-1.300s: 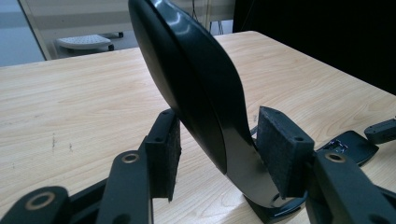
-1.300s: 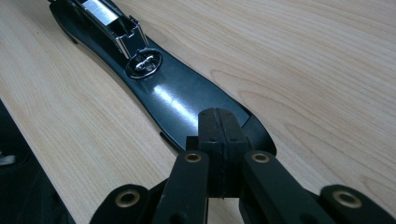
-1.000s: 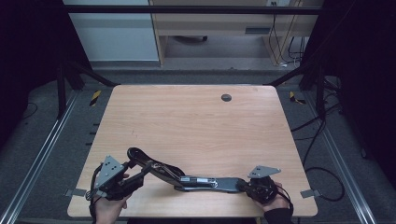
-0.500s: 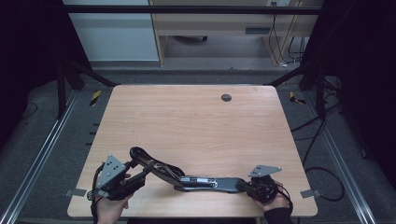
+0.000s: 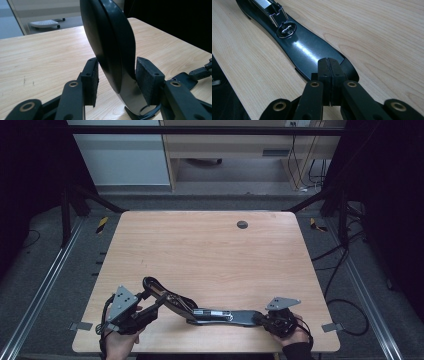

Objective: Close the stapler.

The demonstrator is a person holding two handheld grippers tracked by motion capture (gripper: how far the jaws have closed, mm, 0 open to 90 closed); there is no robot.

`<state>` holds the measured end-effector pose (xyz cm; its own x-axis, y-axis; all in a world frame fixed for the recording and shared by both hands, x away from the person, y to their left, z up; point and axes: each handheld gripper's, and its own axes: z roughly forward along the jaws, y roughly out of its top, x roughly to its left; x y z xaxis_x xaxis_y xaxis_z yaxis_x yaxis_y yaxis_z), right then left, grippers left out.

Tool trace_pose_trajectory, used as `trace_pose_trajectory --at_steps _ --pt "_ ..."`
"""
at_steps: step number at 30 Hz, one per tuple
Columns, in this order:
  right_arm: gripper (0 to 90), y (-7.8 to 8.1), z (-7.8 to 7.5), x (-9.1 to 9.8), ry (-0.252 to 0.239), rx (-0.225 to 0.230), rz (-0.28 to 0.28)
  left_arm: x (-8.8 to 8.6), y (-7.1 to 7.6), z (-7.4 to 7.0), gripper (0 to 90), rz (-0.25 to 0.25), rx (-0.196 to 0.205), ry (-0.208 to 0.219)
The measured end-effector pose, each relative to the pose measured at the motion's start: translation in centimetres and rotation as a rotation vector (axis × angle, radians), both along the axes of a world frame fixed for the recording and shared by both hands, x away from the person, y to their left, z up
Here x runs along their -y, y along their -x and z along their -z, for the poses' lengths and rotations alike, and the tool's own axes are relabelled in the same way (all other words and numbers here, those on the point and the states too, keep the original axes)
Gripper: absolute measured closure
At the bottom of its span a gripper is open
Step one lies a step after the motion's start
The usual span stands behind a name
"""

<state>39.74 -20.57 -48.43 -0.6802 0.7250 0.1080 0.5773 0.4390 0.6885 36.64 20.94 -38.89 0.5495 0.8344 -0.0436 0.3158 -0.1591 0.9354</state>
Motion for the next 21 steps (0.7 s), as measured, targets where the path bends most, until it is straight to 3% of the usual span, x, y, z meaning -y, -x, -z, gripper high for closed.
trace_pose_trajectory --at_steps 21 --pt "89.8 0.0 0.0 0.0 0.008 0.007 -0.005 2.1 0.0 -1.0 56.2 0.023 0.016 -0.024"
